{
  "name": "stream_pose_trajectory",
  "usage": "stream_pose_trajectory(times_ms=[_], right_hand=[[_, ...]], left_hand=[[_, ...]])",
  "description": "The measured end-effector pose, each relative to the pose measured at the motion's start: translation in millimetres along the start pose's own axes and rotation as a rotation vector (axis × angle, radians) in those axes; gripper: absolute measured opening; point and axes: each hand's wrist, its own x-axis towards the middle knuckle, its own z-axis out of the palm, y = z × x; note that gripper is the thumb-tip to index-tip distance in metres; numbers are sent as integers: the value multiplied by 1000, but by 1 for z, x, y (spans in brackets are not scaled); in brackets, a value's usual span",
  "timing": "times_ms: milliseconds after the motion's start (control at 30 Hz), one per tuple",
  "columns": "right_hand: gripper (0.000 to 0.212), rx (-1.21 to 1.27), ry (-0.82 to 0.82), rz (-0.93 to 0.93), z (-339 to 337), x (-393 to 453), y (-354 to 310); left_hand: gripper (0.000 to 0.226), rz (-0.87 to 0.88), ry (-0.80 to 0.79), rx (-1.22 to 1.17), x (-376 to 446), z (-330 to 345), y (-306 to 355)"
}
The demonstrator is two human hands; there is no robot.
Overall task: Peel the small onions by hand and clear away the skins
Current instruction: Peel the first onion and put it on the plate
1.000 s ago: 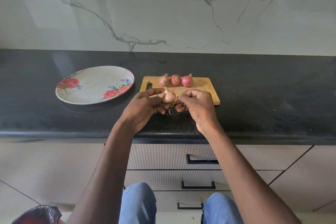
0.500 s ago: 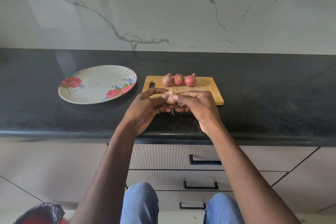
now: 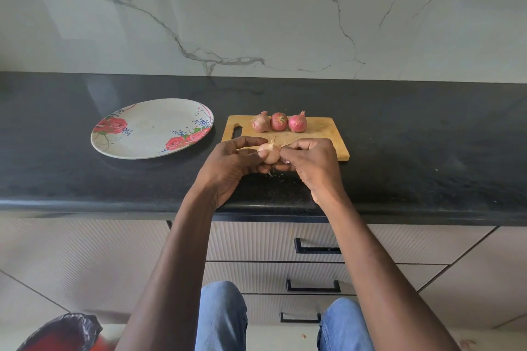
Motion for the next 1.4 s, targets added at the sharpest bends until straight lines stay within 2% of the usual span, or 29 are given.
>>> stream_pose_trajectory(times_ms=[133, 267, 333, 400, 533, 667, 833, 933, 967, 1033, 1100, 1233, 1400], right_hand=[[13, -131, 41, -61, 3, -3, 1], [21, 1, 24, 20, -3, -4, 0], [23, 62, 1, 46, -4, -4, -1], [21, 107, -12, 65, -5, -3, -2], [13, 201, -21, 128, -7, -1, 0], [12, 249, 10, 156, -9, 0, 2], [19, -51, 99, 41, -3, 0, 12], [13, -203, 130, -34, -2, 1, 16], [8, -218, 116, -70, -2, 1, 16], [28, -222, 75, -161, -3, 0, 15], [37, -148, 25, -262, -5, -1, 14], [31, -154, -104, -458, -2, -6, 17], [16, -138, -95, -493, 1, -7, 17]], left_hand=[[22, 10, -25, 15, -1, -1, 0], [24, 6, -41, -28, 1, -2, 0], [32, 3, -61, -31, 0, -1, 1], [38, 2, -65, -25, -1, 0, 1], [31, -8, -36, -35, 1, -1, 0], [42, 2, -50, -38, 0, -4, -1], [32, 4, -61, -71, 0, -5, 1], [29, -3, -33, -102, 2, -7, 0], [28, -2, -33, -100, 2, -8, 0], [22, 7, -41, -81, 2, -8, -1], [19, 12, -55, -66, 1, -6, 0], [26, -11, -75, -60, 3, -7, 1], [24, -39, -58, -45, 3, -6, 2]])
